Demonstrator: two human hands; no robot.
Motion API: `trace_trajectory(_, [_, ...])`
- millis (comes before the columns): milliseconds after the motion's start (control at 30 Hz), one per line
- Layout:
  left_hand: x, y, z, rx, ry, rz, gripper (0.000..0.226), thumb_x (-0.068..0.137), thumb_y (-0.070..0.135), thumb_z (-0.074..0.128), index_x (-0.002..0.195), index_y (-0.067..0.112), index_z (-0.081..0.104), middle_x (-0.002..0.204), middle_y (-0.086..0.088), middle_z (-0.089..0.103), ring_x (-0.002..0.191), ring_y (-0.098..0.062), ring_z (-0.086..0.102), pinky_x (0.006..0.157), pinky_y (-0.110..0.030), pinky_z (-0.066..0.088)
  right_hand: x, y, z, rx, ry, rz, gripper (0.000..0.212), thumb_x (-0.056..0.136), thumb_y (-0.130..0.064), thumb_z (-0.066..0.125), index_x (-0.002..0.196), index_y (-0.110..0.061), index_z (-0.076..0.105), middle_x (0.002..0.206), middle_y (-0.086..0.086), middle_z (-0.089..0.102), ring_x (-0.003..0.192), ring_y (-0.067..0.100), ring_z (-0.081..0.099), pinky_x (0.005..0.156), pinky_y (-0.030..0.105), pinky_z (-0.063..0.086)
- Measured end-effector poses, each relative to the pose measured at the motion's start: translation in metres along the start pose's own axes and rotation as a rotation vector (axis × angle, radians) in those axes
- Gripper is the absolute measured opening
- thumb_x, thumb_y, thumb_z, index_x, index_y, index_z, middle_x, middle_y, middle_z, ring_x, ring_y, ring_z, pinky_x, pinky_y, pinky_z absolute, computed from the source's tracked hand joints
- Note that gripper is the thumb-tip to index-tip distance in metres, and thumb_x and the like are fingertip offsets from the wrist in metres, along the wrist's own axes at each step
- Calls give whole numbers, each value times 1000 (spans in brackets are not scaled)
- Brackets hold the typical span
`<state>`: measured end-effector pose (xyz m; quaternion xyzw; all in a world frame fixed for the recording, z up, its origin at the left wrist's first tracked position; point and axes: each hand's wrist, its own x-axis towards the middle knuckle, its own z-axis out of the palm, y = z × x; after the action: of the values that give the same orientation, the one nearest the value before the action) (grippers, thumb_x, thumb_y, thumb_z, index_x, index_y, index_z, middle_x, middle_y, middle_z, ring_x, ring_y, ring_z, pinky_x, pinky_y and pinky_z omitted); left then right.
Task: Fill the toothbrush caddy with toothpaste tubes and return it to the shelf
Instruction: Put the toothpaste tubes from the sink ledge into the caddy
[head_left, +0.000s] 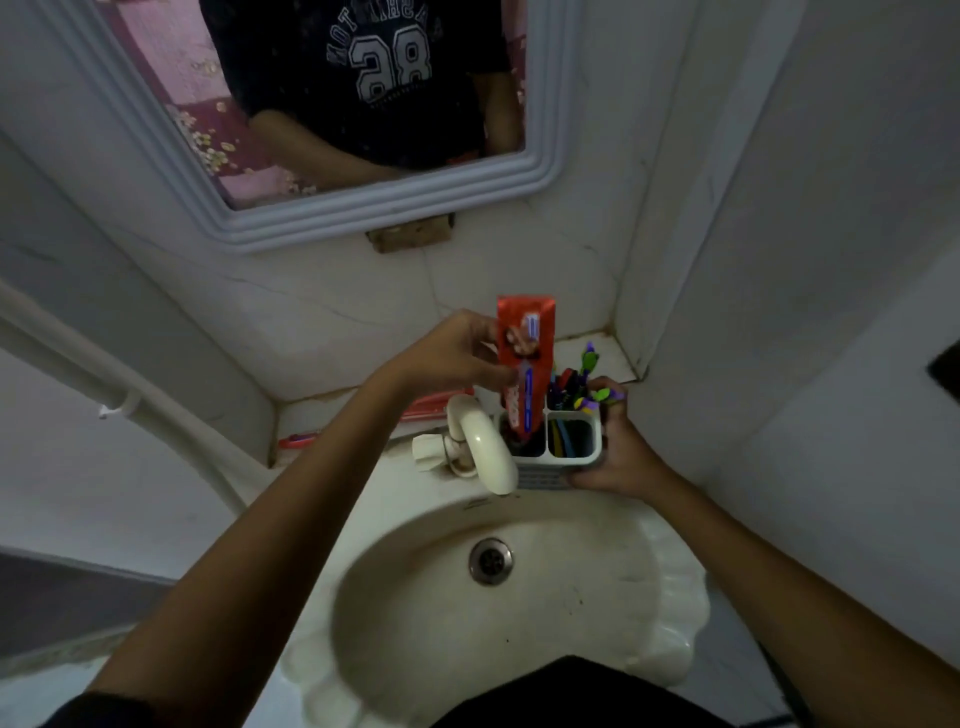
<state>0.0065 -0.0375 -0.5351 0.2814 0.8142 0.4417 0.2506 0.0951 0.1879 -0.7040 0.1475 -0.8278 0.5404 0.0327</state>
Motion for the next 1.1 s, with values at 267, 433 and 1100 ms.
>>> trace_trajectory(267, [19,-16,21,566,-99,-139,17,78,27,74,89,15,70,89,0,69,86,-20,66,85,-43,55,1,14,0,-103,80,83,120,57,-17,95,139,-35,10,145,-4,38,132,25,50,106,41,46])
trace_trajectory(433, [8,-17,-3,413,25,-198,2,79,21,69,78,21,71,78,9,68,81,-13,65,80,-33,53,1,19,-2,-114,73,70,124,58,-13,96,142,-35,8,147,-3,41,132,27,52,106,44,46])
trace_trajectory(1100, [-83,-222,-40,1257,254,-552,8,73,23,74,73,17,68,66,-6,66,57,-27,65,56,-32,53,4,21,-5,19,-53,-39,118,46,24,91,133,13,11,141,-35,38,130,-6,47,105,14,40])
